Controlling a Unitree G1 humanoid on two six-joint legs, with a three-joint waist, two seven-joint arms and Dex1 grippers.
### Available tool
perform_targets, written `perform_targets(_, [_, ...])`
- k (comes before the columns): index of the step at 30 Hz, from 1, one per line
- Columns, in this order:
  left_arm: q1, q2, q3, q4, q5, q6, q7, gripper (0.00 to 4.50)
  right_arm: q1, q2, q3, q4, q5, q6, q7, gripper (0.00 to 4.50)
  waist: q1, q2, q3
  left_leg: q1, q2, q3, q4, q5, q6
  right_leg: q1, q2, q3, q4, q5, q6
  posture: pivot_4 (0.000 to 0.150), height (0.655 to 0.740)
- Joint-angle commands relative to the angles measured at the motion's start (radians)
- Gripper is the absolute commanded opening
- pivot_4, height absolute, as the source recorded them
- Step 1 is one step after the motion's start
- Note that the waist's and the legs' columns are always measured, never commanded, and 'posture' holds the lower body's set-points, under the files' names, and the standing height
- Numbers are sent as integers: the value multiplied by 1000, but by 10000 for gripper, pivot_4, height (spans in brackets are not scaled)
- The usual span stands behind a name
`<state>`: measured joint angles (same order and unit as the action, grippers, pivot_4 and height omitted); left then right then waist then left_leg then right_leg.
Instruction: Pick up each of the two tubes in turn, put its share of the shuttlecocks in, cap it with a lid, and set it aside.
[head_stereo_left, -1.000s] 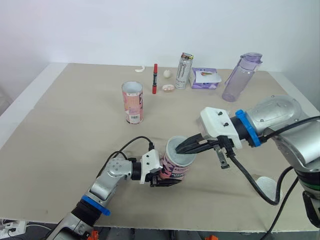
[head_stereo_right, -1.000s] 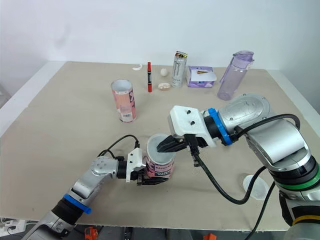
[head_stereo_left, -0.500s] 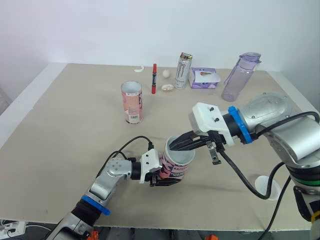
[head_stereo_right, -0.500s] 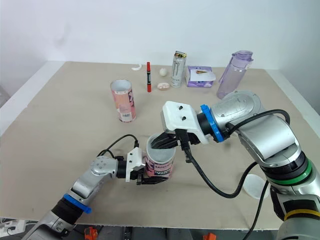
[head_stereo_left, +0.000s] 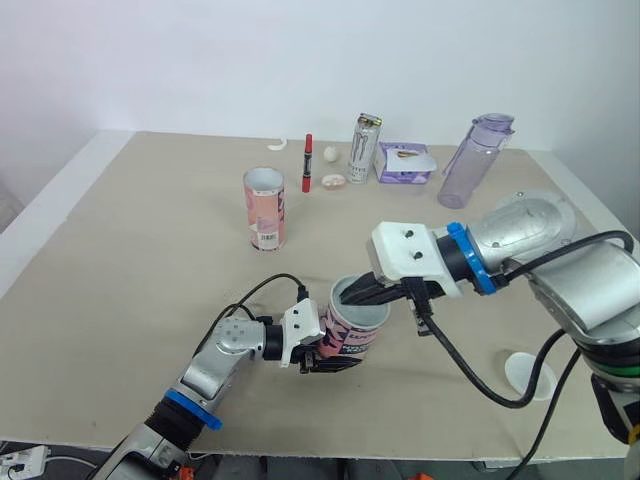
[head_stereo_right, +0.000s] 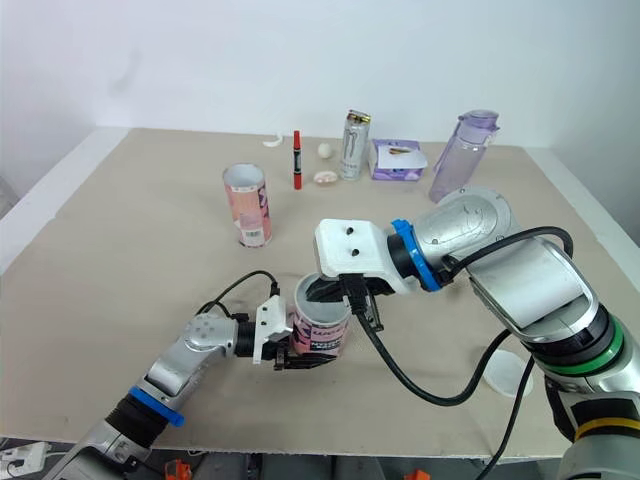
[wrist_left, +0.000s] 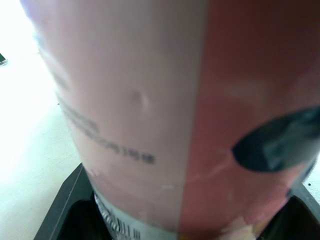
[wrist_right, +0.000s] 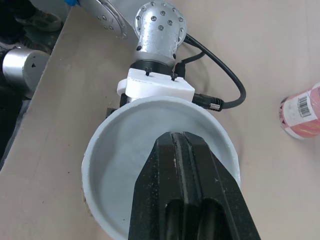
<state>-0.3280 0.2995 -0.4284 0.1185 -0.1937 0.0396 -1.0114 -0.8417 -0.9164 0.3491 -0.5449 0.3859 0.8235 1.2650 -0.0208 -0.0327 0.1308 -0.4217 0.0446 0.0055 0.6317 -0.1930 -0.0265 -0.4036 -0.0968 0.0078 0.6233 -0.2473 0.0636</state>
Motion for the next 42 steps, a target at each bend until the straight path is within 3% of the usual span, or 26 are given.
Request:
perform_targets(1, [5, 23, -14, 69, 94, 8, 46, 27982, 62, -25, 140, 18, -48, 61, 14, 555, 0, 2, -3, 0, 2, 0, -1, 0, 0, 0, -1, -3, -3, 0, 0, 1500, 7400])
perform_targets(3, [4, 21, -13, 70, 93, 3, 52, 27982, 63, -8, 120, 25, -33, 64, 5, 555, 1, 1, -3, 3, 2, 5, -8, 0, 0, 0, -13, -17, -9, 0, 0, 1500, 7400])
perform_targets(6, [6, 19, -6, 69, 93, -10, 65, 27982, 50, 56, -30, 65, 76, 101, -26, 555, 1, 1, -4, 4, 2, 8, -9, 0, 0, 0, -15, -20, -10, 0, 0, 1500, 7400])
perform_targets(10, [9, 25, 1, 64, 92, -21, 66, 27982, 101, 50, -296, 115, 231, 83, 10, 555, 5, 0, 8, 4, 4, 11, -9, 0, 1, -1, -16, -22, -11, 1, -1, 1500, 7400])
perform_targets(13, [8, 29, 7, 62, 89, -33, 63, 27982, 157, 26, -452, 168, 289, 82, -18, 555, 9, 7, 20, 0, 2, 18, -7, 2, 3, -4, -17, -21, -11, 14, -2, 1500, 7400])
perform_targets(17, [4, 31, 11, 57, 78, -42, 56, 27982, 271, 18, -593, 195, 327, 47, -36, 555, 29, 1, 24, -1, 2, 21, -5, 2, 3, -5, -15, -21, -11, 25, 3, 1500, 7400])
perform_targets(22, [-3, 30, 17, 41, 55, -43, 35, 27982, 593, 66, -663, 197, 202, -181, -49, 555, 32, -1, 25, -1, 3, 20, -5, 2, 3, -4, -12, -22, -11, 30, 7, 1500, 7400])
perform_targets(26, [-1, 35, 17, 36, 51, -60, 19, 27982, 733, 114, -628, 196, 115, -354, -74, 555, 32, 8, 25, -5, 4, 20, -5, 0, 1, -4, -11, -19, -11, 31, 9, 1500, 7400])
perform_targets(30, [3, 32, 26, 30, 45, -79, 19, 27982, 795, 143, -594, 185, 80, -424, -93, 10513, 31, 8, 25, -6, 4, 20, -5, 0, 1, -5, -9, -18, -11, 30, 11, 1500, 7400])
perform_targets(32, [4, 31, 30, 25, 34, -75, 13, 35337, 811, 155, -580, 182, 69, -453, -106, 18728, 30, 6, 27, -6, 4, 18, -4, 0, 0, -5, -7, -18, -11, 31, 11, 1500, 7400])
perform_targets(33, [5, 31, 32, 21, 29, -70, 10, 40891, 819, 159, -573, 180, 64, -470, -112, 25216, 29, 7, 27, -6, 4, 16, -4, 0, 0, -5, -7, -18, -11, 31, 10, 1500, 7400])
perform_targets(34, [5, 28, 36, 19, 28, -71, 12, 44015, 824, 161, -567, 178, 61, -483, -117, 28200, 29, 7, 27, -6, 4, 16, -5, 0, 0, -5, -7, -18, -11, 31, 10, 1500, 7400])
perform_targets(36, [7, 22, 42, 17, 30, -72, 22, 45000, 830, 164, -558, 175, 62, -493, -127, 33516, 30, 7, 27, -6, 4, 16, -5, 0, 0, -5, -6, -18, -11, 31, 10, 1500, 7400])
perform_targets(37, [6, 20, 45, 20, 36, -81, 30, 45000, 833, 164, -553, 176, 62, -499, -130, 39338, 30, 7, 27, -6, 4, 15, -5, 0, 0, -5, -6, -18, -11, 30, 10, 1500, 7400])
perform_targets(39, [3, 10, 57, 29, 41, -89, 49, 45000, 839, 163, -537, 178, 57, -513, -133, 44151, 30, 7, 27, -6, 4, 15, -5, 0, 0, -5, -6, -18, -11, 30, 10, 1500, 7400])
perform_targets(42, [-2, 4, 70, 40, 50, -101, 71, 45000, 844, 164, -514, 176, 61, -519, -139, 44151, 30, 7, 27, -6, 4, 15, -5, 0, -1, -5, -5, -18, -11, 29, 10, 1500, 7400])
